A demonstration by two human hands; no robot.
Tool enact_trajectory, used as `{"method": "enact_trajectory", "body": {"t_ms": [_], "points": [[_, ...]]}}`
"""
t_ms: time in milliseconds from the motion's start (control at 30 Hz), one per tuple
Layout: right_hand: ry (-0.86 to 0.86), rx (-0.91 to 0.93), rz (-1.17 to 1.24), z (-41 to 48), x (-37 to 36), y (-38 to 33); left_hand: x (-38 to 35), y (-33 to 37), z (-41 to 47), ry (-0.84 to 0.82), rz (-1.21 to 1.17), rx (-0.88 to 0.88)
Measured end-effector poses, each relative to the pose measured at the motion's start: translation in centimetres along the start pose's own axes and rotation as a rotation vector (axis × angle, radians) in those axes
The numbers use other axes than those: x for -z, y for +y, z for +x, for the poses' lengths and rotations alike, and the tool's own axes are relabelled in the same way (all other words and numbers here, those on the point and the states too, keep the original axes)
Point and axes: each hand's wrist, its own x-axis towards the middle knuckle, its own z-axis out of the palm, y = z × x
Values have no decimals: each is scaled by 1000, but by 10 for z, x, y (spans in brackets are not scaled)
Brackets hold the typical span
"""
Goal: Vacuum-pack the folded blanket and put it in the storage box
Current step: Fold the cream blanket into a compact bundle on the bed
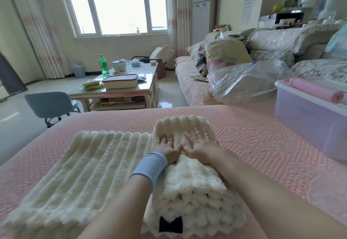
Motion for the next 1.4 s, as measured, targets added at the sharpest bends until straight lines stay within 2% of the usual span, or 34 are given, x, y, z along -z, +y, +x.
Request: {"method": "enact_trajectory", "body": {"t_ms": [133, 300, 400, 467, 533, 600, 667, 733, 767, 800, 867, 1000, 1100, 1133, 1200, 1267, 1300, 1333, 1400], "points": [[-93, 58, 124, -43, 0, 1, -5, 1, -39, -48, -42, -64], [-30, 3, -74, -72, -30, -11, -31, -8, -79, 51, 47, -78], [5, 6, -120, -73, -38, -13, -33, -7, -90, 62, 6, -70], [23, 33, -43, -75, -36, -7, -29, -8, -92, 31, 0, -70], [129, 54, 138, -80, -32, 1, -22, -5, -95, 24, 29, -74], [316, -20, 350, -88, -27, 8, -14, 2, -103, 33, -42, -114], [393, -234, 513, -96, -22, 14, -9, 8, -115, 52, -207, -184], [259, -377, 519, -103, -21, 18, -12, 7, -126, 61, -241, -225], [182, -375, 499, -107, -21, 17, -16, 3, -130, 50, -190, -225], [143, -344, 483, -111, -20, 14, -18, -2, -134, 32, -136, -215], [170, -295, 568, -119, -16, 7, -20, -13, -138, -22, -98, -170], [307, -104, 640, -137, 6, -15, -2, -28, -148, -51, -219, -83], [312, 84, 636, -149, 17, -42, 17, -53, -156, -32, -199, -40], [297, 152, 626, -152, 18, -52, 27, -60, -160, 10, -228, -30], [262, 294, 577, -154, 19, -78, 53, -70, -169, 247, -418, -60], [239, 422, 591, -149, 17, -107, 81, -74, -184, 453, -830, -131], [237, 498, 641, -148, 15, -122, 91, -75, -193, 476, -964, -172], [237, 582, 729, -147, 13, -136, 97, -79, -200, 462, -987, -220], [249, 676, 977, -144, 6, -158, 97, -98, -206, 408, -669, -222]]}}
